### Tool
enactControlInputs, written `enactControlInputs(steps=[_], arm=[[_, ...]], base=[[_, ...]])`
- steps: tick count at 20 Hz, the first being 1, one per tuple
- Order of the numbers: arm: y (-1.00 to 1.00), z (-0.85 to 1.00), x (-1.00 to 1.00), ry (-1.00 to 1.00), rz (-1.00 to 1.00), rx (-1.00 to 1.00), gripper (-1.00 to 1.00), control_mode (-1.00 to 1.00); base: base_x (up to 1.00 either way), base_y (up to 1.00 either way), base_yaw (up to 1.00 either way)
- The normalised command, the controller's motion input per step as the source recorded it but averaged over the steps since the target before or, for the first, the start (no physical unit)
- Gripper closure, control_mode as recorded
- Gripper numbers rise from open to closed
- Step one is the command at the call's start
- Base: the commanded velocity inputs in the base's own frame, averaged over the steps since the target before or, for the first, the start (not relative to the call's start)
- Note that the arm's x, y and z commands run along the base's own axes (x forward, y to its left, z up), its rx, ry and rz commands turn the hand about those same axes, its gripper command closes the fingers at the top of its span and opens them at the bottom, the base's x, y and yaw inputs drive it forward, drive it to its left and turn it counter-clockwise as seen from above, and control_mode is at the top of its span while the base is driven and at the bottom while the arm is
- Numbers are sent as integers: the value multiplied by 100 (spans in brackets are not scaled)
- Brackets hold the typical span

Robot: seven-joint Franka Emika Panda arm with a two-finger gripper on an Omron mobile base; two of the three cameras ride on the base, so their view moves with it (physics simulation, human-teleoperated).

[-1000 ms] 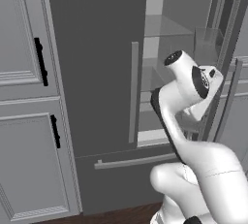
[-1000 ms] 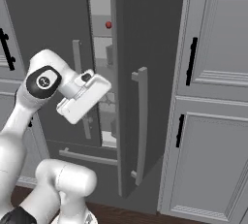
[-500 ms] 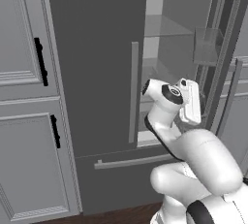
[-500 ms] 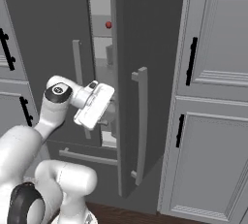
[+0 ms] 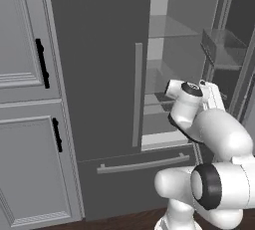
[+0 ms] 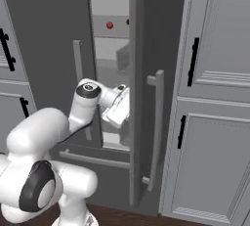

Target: Take the strawberry from the fridge and place it on top of the pancake, located on the dining counter.

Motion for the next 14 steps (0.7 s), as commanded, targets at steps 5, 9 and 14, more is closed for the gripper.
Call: enactControlInputs(steps=[5,9,14], arm=[[-99,-12,-48,10,-5,0,-100,-100],[-34,0,-14,0,-1,0,-100,-100],[30,4,-2,1,4,0,-100,-100]], base=[[0,0,0],[0,0,0],[0,0,0]])
